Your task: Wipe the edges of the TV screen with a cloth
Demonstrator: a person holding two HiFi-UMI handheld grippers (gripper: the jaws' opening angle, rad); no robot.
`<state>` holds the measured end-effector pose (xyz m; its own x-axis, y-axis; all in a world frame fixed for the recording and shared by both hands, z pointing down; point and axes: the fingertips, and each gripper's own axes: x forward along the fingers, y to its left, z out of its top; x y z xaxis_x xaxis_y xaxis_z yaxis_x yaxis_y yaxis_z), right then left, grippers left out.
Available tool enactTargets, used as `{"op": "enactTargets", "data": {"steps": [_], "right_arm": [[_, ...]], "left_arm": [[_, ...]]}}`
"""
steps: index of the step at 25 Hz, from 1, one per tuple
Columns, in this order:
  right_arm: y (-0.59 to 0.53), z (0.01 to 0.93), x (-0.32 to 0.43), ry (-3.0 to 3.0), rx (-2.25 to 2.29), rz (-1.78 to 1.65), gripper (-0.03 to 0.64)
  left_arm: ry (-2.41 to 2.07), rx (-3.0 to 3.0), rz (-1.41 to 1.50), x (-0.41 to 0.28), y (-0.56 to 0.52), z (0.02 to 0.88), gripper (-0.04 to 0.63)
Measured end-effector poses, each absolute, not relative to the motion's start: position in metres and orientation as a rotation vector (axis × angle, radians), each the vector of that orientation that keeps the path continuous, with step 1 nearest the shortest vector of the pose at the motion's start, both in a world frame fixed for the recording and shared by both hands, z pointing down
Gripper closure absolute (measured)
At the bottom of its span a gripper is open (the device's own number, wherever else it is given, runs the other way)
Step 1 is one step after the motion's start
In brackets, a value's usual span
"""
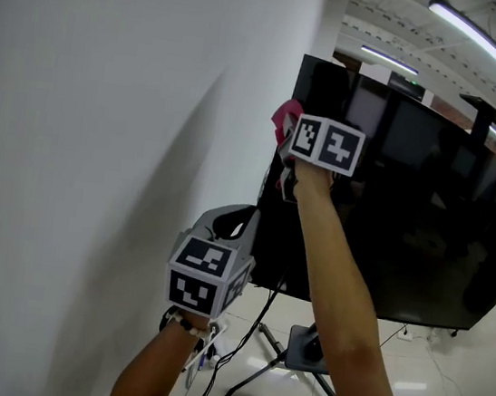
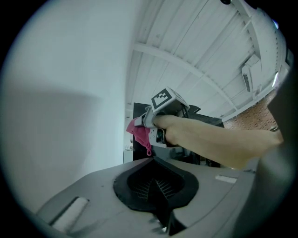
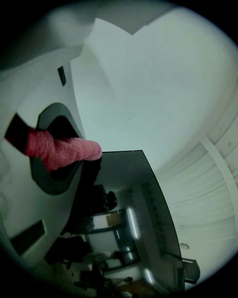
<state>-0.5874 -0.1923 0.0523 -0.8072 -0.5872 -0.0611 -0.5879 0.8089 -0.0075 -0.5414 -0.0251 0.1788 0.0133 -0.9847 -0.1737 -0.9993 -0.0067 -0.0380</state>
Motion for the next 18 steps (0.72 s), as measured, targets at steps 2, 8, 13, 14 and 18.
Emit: {"op": "enactTargets", "data": {"steps": [2, 8, 13, 14, 18], "right_arm": [[-0.189, 0.065, -0.59, 2.932, -0.971, 0.032, 0.54], [-0.191, 0.097, -0.596, 2.952, -0.997, 0.06, 0.54], [-0.19, 0.126, -0.593, 2.95, -1.036, 0.071, 0.54], [-0.19, 0.133, -0.593, 2.953, -1.044, 0.075, 0.54], [-0.193, 0.158, -0.589, 2.951, -1.111, 0.118, 0.54]], "left_arm": [[2.11, -2.134, 0.15, -0.542, -0.022, 0.188, 0.594], [2.13, -2.16, 0.136, -0.54, -0.028, 0.211, 0.594], [2.158, -2.154, 0.116, -0.539, -0.026, 0.223, 0.594], [2.163, -2.155, 0.116, -0.538, -0.026, 0.226, 0.594], [2.178, -2.162, 0.097, -0.531, -0.022, 0.244, 0.594]]}}
